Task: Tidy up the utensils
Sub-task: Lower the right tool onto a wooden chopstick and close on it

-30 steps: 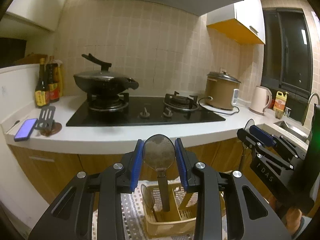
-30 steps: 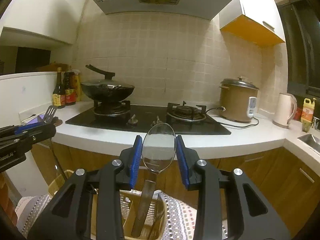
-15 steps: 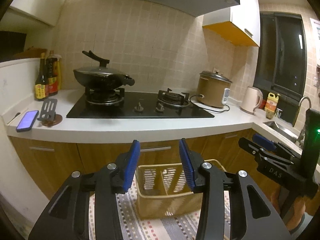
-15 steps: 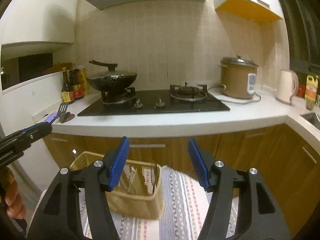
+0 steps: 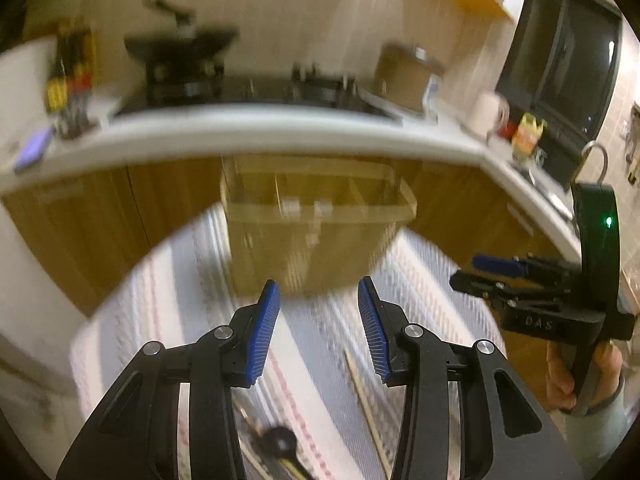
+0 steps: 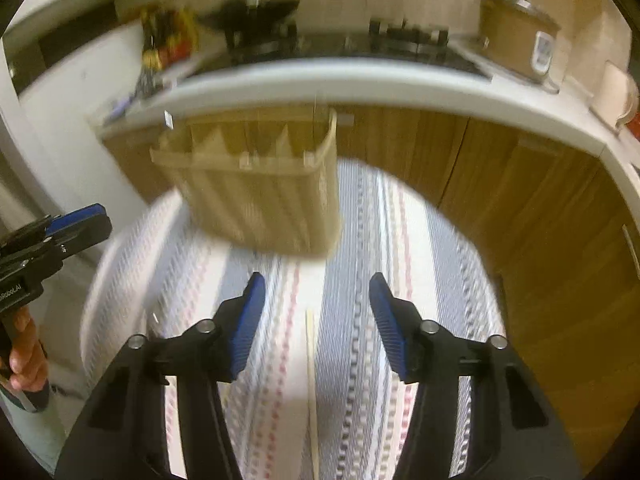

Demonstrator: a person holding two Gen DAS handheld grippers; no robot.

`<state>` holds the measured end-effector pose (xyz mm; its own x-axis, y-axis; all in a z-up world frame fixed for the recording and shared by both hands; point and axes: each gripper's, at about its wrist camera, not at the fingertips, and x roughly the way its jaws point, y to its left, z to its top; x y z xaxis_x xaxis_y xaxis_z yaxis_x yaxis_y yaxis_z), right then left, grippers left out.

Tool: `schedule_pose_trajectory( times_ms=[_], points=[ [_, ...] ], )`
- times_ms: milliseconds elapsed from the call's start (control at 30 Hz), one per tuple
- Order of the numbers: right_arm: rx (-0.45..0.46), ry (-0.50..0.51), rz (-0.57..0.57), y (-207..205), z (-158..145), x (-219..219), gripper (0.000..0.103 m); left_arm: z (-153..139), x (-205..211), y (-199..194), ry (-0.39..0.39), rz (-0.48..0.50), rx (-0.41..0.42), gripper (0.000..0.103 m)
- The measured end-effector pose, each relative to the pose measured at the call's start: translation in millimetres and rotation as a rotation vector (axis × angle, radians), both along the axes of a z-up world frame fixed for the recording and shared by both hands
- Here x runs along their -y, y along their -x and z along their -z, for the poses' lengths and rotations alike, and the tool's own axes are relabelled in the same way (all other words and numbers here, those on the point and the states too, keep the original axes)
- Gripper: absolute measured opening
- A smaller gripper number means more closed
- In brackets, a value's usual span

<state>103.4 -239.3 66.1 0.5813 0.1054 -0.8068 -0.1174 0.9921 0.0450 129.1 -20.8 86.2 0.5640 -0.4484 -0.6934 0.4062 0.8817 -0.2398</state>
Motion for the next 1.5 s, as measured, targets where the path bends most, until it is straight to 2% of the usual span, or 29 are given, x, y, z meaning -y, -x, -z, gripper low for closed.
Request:
schedule_pose_trajectory(
  times_ms=[100, 200, 267, 367, 433, 533, 600, 667, 800, 833, 867, 900, 1000, 1033, 1133, 1300, 1400, 1500],
  points=[
    [-0.09, -0.014, -0.023, 0, 30, -3, 0.043, 32, -10, 0, -0.001, -0.009, -0.093, 0.039],
    [-0.155, -0.012, -0.046, 1, 54, -11, 0.037, 55, -29, 3, 0.01, -0.037, -0.162, 0.038],
    [-0.194, -0.01, -0.054, 1, 69, -14, 0.036, 67, -40, 6, 0.006, -0.052, -0.198, 0.038],
    [-0.234, -0.008, -0.052, -3, 85, -16, 0.03, 80, -54, 10, -0.005, -0.079, -0.225, 0.038],
    [-0.25, -0.009, -0.048, -5, 92, -15, 0.029, 90, -63, 10, -0.002, -0.093, -0.256, 0.037],
    [-0.266, -0.018, -0.042, -4, 99, -13, 0.028, 99, -63, 13, 0.011, -0.067, -0.294, 0.036],
    [-0.281, -0.029, -0.044, -3, 104, -12, 0.028, 105, -54, 19, -0.022, -0.039, -0.312, 0.036],
    [-0.293, -0.03, -0.042, -2, 108, -13, 0.028, 112, -45, 22, -0.064, -0.035, -0.316, 0.036],
    [-0.282, -0.007, -0.049, 0, 112, -21, 0.028, 123, -23, 29, -0.219, -0.046, -0.273, 0.036],
    [-0.28, 0.001, -0.054, 0, 112, -24, 0.028, 124, -21, 30, -0.218, -0.034, -0.274, 0.036],
    [-0.276, 0.022, -0.061, 1, 113, -28, 0.02, 126, -20, 30, -0.207, -0.019, -0.278, 0.036],
    [-0.274, 0.039, -0.066, 1, 114, -31, 0.013, 127, -17, 31, -0.203, -0.008, -0.279, 0.03],
    [-0.256, 0.079, -0.086, 4, 115, -39, 0.005, 131, -13, 30, -0.223, 0.01, -0.278, 0.005],
    [-0.248, 0.084, -0.099, 5, 116, -41, 0.005, 132, -12, 29, -0.218, 0.016, -0.281, 0.003],
    [-0.214, 0.123, -0.115, 12, 117, -47, 0.005, 129, -6, 32, -0.215, 0.034, -0.254, 0.002],
    [-0.208, 0.113, -0.097, 11, 116, -39, 0.005, 124, 11, 25, -0.185, 0.079, -0.217, 0.001],
    [-0.217, 0.096, -0.074, 12, 114, -30, 0.005, 124, 19, 18, -0.205, 0.093, -0.198, 0.001],
    [-0.223, 0.09, -0.06, 13, 112, -22, 0.005, 126, 19, 12, -0.217, 0.088, -0.204, 0.006]
  ],
)
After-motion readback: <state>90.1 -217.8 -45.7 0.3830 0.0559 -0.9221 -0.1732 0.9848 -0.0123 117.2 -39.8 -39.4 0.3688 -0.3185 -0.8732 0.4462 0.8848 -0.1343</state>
